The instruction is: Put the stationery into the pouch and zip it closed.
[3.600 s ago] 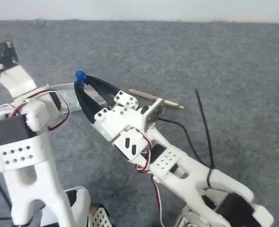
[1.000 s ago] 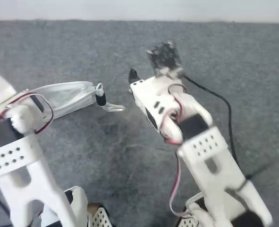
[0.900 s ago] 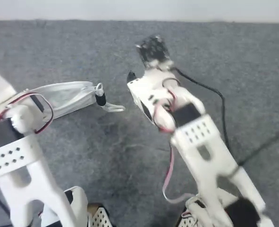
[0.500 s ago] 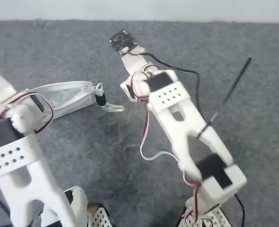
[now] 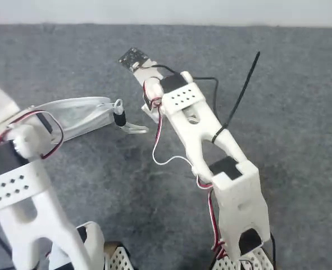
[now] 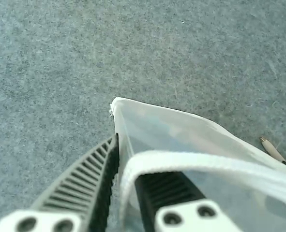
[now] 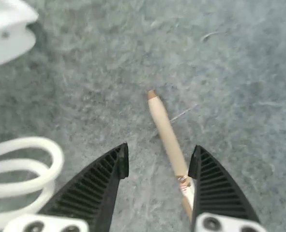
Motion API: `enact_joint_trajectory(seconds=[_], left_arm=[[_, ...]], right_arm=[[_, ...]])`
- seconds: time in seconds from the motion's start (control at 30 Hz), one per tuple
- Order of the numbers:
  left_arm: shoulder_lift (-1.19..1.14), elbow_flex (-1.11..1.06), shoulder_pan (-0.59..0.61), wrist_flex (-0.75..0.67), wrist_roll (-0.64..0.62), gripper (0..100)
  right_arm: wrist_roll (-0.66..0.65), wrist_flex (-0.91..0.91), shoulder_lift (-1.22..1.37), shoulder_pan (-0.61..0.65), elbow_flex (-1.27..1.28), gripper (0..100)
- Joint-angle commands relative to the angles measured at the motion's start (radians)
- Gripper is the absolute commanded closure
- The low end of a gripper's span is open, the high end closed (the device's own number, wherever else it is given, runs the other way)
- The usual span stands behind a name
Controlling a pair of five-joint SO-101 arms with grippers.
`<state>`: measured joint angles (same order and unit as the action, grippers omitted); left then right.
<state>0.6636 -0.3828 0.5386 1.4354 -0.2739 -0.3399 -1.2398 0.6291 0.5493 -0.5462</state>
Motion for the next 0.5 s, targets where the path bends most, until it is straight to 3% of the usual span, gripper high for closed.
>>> enact_joint_trajectory(seconds=[0.0, 0.3, 0.47], left_arm=[[0.000, -0.002, 0.003, -0.023, 0.014, 99], [0.000, -0.002, 0.003, -0.023, 0.014, 99], [0.000, -0.008, 0.003, -0.025, 0.014, 99]], right_arm=[[-0.015, -0.013, 0.024, -0.033, -0.120, 80.5], [-0.109, -0.015, 0.145, -0.036, -0.195, 80.6], [-0.153, -0.015, 0.162, -0.033, -0.195, 87.7]])
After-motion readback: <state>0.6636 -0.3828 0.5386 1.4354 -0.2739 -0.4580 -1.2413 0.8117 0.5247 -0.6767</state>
